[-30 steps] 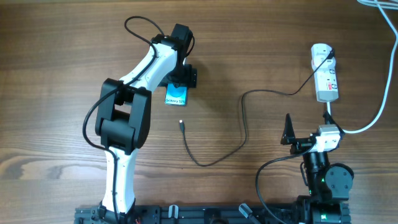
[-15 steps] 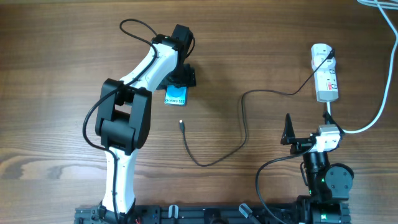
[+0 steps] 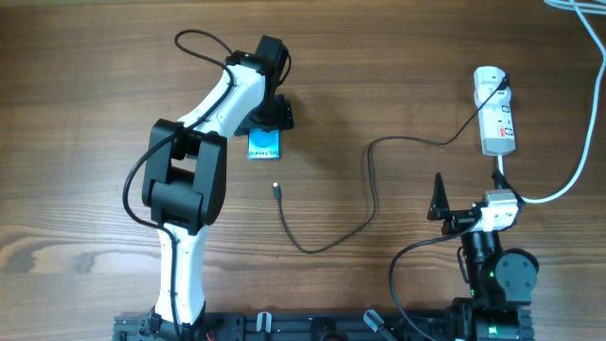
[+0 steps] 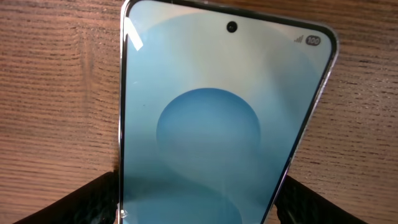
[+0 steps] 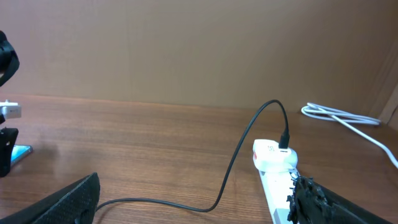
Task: Plug charger to phone and switch on socket
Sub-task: 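Lift the phone with the left gripper and pull it back slightly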
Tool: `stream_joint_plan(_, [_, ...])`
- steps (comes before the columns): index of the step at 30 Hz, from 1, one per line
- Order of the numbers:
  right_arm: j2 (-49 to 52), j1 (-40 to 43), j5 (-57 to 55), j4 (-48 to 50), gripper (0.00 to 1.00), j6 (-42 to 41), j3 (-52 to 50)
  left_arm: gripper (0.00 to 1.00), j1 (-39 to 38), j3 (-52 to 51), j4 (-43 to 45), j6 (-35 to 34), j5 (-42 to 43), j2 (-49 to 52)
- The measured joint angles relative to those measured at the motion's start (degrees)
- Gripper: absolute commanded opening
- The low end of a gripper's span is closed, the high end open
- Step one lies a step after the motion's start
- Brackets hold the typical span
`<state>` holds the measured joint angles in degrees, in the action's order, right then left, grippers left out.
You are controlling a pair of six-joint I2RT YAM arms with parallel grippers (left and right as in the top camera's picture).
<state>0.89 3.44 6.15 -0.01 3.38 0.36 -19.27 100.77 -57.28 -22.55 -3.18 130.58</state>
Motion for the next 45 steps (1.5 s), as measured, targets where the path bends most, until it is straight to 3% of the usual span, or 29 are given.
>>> stream_joint_plan(4, [0.0, 0.0, 0.0, 0.0, 1.0, 0.0, 0.0, 0.78, 0.0, 0.0, 0.28, 2.34, -0.15, 0.0])
stream_joint_plan(8, [0.0, 0.0, 0.0, 0.0, 1.0, 0.0, 0.0, 0.84, 0.0, 0.0, 0.31, 4.17, -0.22, 0.0])
stream_joint_plan(18, [0.0, 0.0, 0.0, 0.0, 1.0, 0.0, 0.0, 0.81, 0.07, 0.0, 0.17, 4.68, -0.35, 0.0])
stream_joint_plan(22, [0.0, 0.0, 0.0, 0.0, 1.0, 0.0, 0.0, 0.78, 0.07, 0.0, 0.28, 5.75, -0.35, 0.0])
stream_joint_plan(25, [0.0, 0.0, 0.0, 0.0, 1.0, 0.0, 0.0, 0.69, 0.07, 0.0, 0.28, 5.97, -0.31, 0.0])
stream_joint_plan(45, [0.0, 0.0, 0.0, 0.0, 1.0, 0.0, 0.0, 0.65, 0.26, -1.38, -1.95, 5.88, 1.33, -1.86])
